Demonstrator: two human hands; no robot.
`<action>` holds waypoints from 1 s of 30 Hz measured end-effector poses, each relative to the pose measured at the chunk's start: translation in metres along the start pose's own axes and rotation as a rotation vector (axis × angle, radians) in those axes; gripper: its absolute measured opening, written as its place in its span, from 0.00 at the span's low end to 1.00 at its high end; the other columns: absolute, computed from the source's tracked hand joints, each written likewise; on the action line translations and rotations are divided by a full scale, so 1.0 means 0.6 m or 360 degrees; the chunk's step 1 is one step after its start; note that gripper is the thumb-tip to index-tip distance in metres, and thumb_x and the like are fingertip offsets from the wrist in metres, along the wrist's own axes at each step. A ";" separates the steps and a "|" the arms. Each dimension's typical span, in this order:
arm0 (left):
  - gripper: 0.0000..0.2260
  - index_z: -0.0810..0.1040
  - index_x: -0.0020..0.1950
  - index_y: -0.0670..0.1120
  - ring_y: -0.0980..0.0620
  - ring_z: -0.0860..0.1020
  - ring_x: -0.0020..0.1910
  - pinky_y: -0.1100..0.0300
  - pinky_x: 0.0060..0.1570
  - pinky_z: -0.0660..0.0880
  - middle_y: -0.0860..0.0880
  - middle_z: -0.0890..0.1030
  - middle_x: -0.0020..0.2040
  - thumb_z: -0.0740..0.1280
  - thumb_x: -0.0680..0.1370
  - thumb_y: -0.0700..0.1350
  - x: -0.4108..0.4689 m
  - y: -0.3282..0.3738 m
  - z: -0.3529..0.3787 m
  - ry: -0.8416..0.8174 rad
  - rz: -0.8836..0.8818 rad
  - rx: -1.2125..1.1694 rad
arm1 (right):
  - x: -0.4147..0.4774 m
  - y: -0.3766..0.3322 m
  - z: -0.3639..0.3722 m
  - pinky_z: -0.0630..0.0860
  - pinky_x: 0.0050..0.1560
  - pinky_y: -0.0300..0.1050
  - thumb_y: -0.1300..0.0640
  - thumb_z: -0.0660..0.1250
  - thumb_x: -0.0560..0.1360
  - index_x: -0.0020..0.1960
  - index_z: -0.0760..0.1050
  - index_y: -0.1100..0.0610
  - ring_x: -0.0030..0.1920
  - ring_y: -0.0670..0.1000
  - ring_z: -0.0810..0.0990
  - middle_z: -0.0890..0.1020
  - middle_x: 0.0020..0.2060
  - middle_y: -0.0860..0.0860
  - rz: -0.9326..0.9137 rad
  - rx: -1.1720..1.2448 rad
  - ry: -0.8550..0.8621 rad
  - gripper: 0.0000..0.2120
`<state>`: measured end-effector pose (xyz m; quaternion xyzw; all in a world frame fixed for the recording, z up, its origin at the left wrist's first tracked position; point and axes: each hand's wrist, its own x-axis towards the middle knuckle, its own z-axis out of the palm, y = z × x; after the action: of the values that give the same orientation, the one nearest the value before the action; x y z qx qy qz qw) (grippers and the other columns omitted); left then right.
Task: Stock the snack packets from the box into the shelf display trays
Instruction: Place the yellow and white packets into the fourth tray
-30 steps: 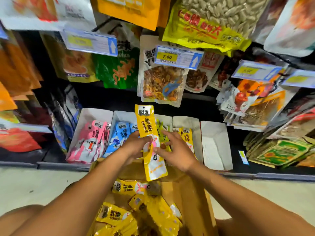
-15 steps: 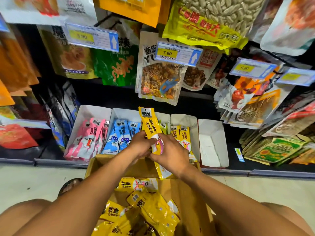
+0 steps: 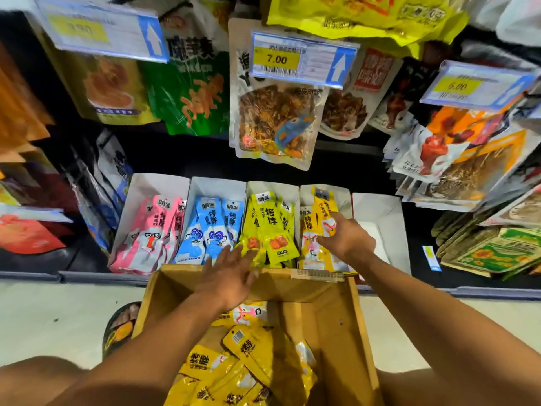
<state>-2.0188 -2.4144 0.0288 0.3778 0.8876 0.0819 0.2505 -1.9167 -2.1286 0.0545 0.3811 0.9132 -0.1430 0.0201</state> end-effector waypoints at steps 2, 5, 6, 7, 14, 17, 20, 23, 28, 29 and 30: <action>0.29 0.39 0.82 0.64 0.42 0.38 0.83 0.34 0.78 0.42 0.54 0.37 0.83 0.48 0.84 0.66 -0.002 -0.006 0.017 -0.0160 -0.0064 0.0159 | 0.027 0.024 0.019 0.75 0.49 0.52 0.33 0.68 0.71 0.71 0.66 0.45 0.58 0.62 0.79 0.78 0.60 0.56 0.0079 -0.0146 -0.0050 0.33; 0.32 0.33 0.80 0.66 0.38 0.33 0.81 0.29 0.75 0.38 0.56 0.31 0.81 0.47 0.81 0.70 -0.005 -0.018 0.042 -0.0312 -0.0145 0.0278 | 0.053 0.048 0.052 0.75 0.50 0.53 0.34 0.68 0.72 0.71 0.67 0.47 0.59 0.62 0.78 0.77 0.61 0.56 0.0169 -0.0197 -0.0102 0.33; 0.33 0.31 0.79 0.67 0.37 0.31 0.80 0.28 0.75 0.38 0.56 0.30 0.81 0.47 0.81 0.70 -0.005 -0.022 0.048 -0.0344 -0.0155 0.0294 | 0.060 0.053 0.063 0.76 0.51 0.54 0.34 0.68 0.72 0.71 0.67 0.48 0.59 0.62 0.78 0.77 0.61 0.57 0.0192 -0.0187 -0.0115 0.33; 0.34 0.29 0.78 0.66 0.37 0.30 0.79 0.27 0.74 0.37 0.55 0.28 0.80 0.48 0.80 0.71 -0.006 -0.024 0.053 -0.0368 -0.0159 0.0322 | 0.067 0.059 0.074 0.76 0.53 0.54 0.34 0.68 0.72 0.71 0.67 0.48 0.59 0.62 0.78 0.77 0.61 0.57 0.0213 -0.0168 -0.0127 0.33; 0.37 0.21 0.73 0.66 0.36 0.23 0.75 0.28 0.74 0.35 0.53 0.22 0.76 0.45 0.78 0.75 0.000 -0.024 0.064 -0.0453 -0.0178 0.0440 | 0.113 0.079 0.130 0.75 0.51 0.53 0.37 0.68 0.72 0.71 0.68 0.45 0.59 0.62 0.78 0.76 0.60 0.56 0.0222 -0.0112 -0.0185 0.30; 0.36 0.18 0.70 0.67 0.36 0.22 0.74 0.29 0.73 0.32 0.53 0.21 0.76 0.43 0.77 0.75 -0.002 -0.025 0.065 -0.0451 -0.0166 0.0439 | 0.126 0.080 0.139 0.74 0.51 0.53 0.36 0.68 0.72 0.72 0.68 0.45 0.60 0.60 0.77 0.75 0.61 0.56 0.0237 -0.0104 -0.0195 0.31; 0.36 0.18 0.70 0.67 0.36 0.22 0.73 0.29 0.73 0.31 0.53 0.21 0.76 0.42 0.77 0.75 -0.001 -0.026 0.064 -0.0462 -0.0164 0.0435 | 0.134 0.083 0.153 0.75 0.54 0.53 0.35 0.68 0.74 0.73 0.68 0.45 0.62 0.60 0.76 0.74 0.63 0.55 0.0243 -0.0099 -0.0243 0.31; 0.36 0.19 0.71 0.67 0.36 0.22 0.74 0.29 0.74 0.33 0.53 0.20 0.75 0.43 0.77 0.75 0.001 -0.024 0.062 -0.0487 -0.0170 0.0427 | 0.135 0.087 0.162 0.75 0.54 0.54 0.36 0.66 0.75 0.74 0.67 0.46 0.63 0.60 0.75 0.73 0.64 0.55 0.0228 -0.0076 -0.0292 0.31; 0.37 0.21 0.73 0.66 0.37 0.23 0.75 0.29 0.75 0.34 0.53 0.22 0.76 0.46 0.79 0.73 -0.002 -0.020 0.056 -0.0497 -0.0175 0.0420 | 0.131 0.088 0.155 0.74 0.52 0.53 0.36 0.66 0.76 0.74 0.66 0.48 0.63 0.60 0.75 0.71 0.65 0.55 0.0184 -0.0060 -0.0317 0.31; 0.36 0.22 0.73 0.66 0.37 0.24 0.75 0.29 0.75 0.35 0.54 0.22 0.76 0.46 0.79 0.73 -0.002 -0.019 0.054 -0.0494 -0.0173 0.0414 | 0.129 0.086 0.151 0.74 0.52 0.53 0.35 0.66 0.76 0.74 0.66 0.48 0.63 0.60 0.75 0.71 0.65 0.55 0.0180 -0.0058 -0.0310 0.31; 0.36 0.22 0.74 0.66 0.37 0.25 0.76 0.29 0.75 0.35 0.54 0.23 0.77 0.47 0.79 0.73 -0.002 -0.019 0.052 -0.0492 -0.0171 0.0408 | 0.127 0.084 0.147 0.75 0.53 0.53 0.35 0.66 0.75 0.74 0.66 0.49 0.63 0.60 0.75 0.72 0.65 0.56 0.0177 -0.0060 -0.0303 0.32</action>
<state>-2.0095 -2.4248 -0.0013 0.3668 0.8605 -0.1040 0.3378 -1.9415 -2.0665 -0.0533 0.4155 0.8871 -0.1601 0.1217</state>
